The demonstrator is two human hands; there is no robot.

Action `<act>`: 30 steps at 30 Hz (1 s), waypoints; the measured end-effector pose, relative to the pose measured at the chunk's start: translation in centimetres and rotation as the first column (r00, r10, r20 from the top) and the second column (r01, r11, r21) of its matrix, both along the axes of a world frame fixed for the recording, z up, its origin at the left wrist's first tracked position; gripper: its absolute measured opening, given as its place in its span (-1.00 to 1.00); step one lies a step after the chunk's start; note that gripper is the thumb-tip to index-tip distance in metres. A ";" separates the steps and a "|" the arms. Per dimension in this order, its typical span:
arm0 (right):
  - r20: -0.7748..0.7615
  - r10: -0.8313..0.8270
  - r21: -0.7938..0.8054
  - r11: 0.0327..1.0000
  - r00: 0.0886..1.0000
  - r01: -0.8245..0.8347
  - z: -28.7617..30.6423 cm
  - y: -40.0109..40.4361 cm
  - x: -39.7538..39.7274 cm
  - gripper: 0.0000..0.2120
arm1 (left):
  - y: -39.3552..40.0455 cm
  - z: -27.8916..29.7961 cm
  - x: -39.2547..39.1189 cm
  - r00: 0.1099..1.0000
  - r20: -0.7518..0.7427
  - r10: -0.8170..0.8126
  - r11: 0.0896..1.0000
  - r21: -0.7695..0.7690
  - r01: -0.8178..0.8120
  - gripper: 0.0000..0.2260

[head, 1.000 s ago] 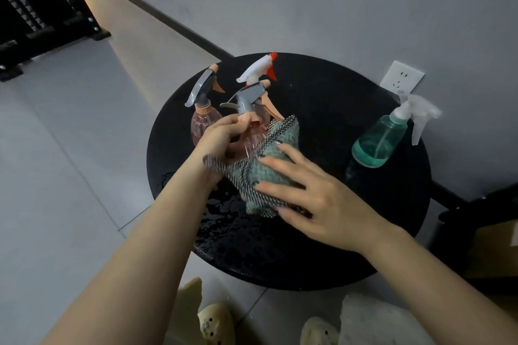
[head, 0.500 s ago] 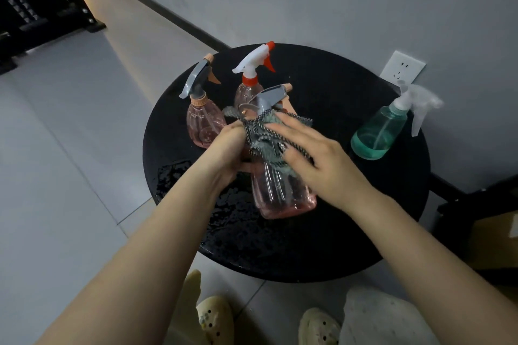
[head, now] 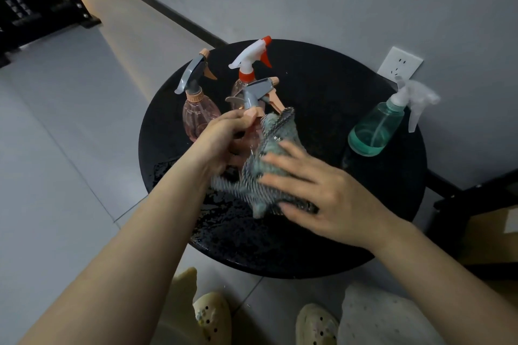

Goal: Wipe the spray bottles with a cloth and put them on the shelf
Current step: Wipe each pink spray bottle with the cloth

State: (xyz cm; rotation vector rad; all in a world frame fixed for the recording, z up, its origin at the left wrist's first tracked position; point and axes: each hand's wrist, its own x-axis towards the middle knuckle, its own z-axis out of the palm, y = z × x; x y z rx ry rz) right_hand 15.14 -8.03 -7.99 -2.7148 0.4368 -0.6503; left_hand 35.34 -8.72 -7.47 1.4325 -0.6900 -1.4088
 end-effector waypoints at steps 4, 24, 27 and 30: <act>0.018 0.065 -0.156 0.986 0.998 -0.061 -0.6 -0.2 -0.2 -0.72 | 0.1 0.3 -0.1 1.000 0.019 -0.014 1.000 -0.024 0.015 -0.86; 0.073 -0.186 0.308 0.939 0.980 0.155 -0.2 -1.1 1.5 -0.61 | 0.0 -0.2 -0.7 0.998 -0.013 -0.061 0.998 -0.014 0.060 -0.82; 0.009 0.002 0.038 0.999 1.000 -0.002 -0.5 -0.4 0.4 -0.67 | -0.1 -0.3 -0.3 0.999 0.018 -0.043 0.999 0.012 0.043 -0.85; -0.128 0.148 -0.221 0.960 0.981 -0.173 -0.8 0.3 0.0 -0.72 | -0.4 -0.2 0.0 0.999 0.015 -0.039 0.999 0.007 0.038 -0.86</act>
